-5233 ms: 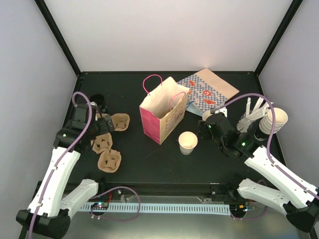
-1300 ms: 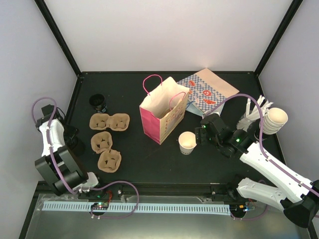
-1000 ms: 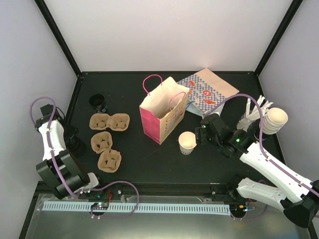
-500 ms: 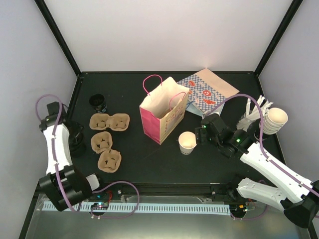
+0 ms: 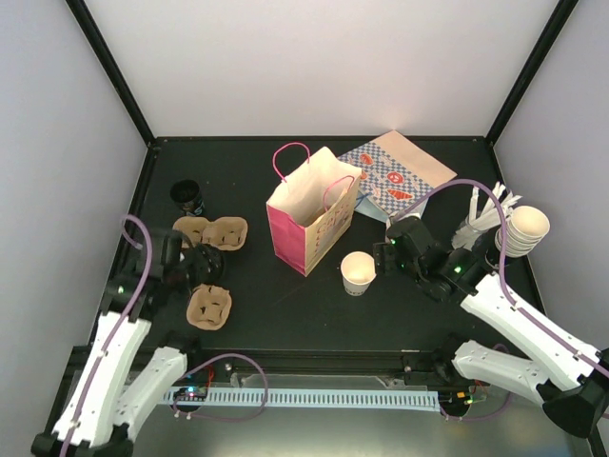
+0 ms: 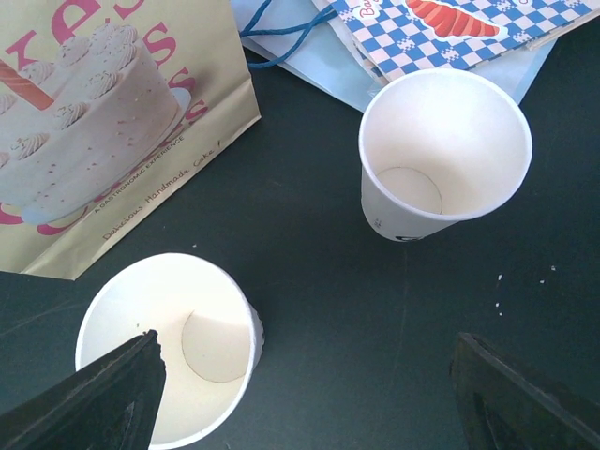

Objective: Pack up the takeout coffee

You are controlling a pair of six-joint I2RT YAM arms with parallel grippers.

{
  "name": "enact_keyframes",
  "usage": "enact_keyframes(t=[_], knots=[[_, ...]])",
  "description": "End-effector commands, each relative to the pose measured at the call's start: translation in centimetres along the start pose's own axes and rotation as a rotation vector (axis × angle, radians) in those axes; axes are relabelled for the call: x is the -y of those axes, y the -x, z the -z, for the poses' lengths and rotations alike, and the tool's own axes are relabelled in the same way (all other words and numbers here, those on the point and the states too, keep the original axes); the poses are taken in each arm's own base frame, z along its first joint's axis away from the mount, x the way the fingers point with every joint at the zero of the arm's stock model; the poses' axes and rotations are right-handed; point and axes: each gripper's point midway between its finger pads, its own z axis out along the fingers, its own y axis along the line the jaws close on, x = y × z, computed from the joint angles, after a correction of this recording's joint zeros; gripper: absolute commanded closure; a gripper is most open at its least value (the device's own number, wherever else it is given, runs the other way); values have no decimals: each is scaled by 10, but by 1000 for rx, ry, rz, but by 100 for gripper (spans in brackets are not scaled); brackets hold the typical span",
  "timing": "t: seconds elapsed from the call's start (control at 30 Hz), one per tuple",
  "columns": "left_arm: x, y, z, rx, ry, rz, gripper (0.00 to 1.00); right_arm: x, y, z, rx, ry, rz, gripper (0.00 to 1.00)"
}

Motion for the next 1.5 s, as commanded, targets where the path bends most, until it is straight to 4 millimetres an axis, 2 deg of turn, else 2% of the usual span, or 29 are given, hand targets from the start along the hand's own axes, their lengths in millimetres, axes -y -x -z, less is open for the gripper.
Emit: enact_keyframes(t=[0.0, 0.13, 0.27, 0.47, 0.53, 0.63, 0.8, 0.9, 1.0, 1.17, 1.27, 1.37, 1.47], knots=[[29, -44, 5, -131, -224, 59, 34, 0, 15, 5, 44, -15, -1, 14], [53, -70, 11, -203, -295, -30, 35, 0, 18, 2, 50, -16, -12, 14], [84, -102, 15, -277, -341, -157, 33, 2, 18, -2, 38, -25, -6, 14], [121, -150, 27, -332, -393, -347, 33, 20, 14, -13, -14, -37, -70, 14], [132, -167, 23, -343, -402, -425, 32, 25, 10, -19, -46, -6, -113, 14], [153, -189, 26, -318, -425, -563, 33, 29, 5, -24, -98, 50, -167, 14], [191, -216, 41, -118, -425, -924, 32, 30, -1, -23, -111, 83, -217, 15], [197, -236, 32, -117, -376, -1086, 29, 33, -1, -20, -87, 80, -241, 15], [198, -247, 20, -124, -342, -1194, 29, 37, 0, -17, -57, 68, -262, 14], [205, -257, 14, -113, -369, -1330, 29, 41, 2, -14, -27, 51, -287, 15], [209, -254, 12, -95, -375, -1394, 29, 42, 4, -14, -21, 46, -292, 15], [210, -242, 10, -88, -367, -1428, 29, 43, 7, -14, -18, 39, -294, 15], [210, -236, 10, -128, -410, -1456, 29, 43, 10, -14, -17, 35, -294, 15]])
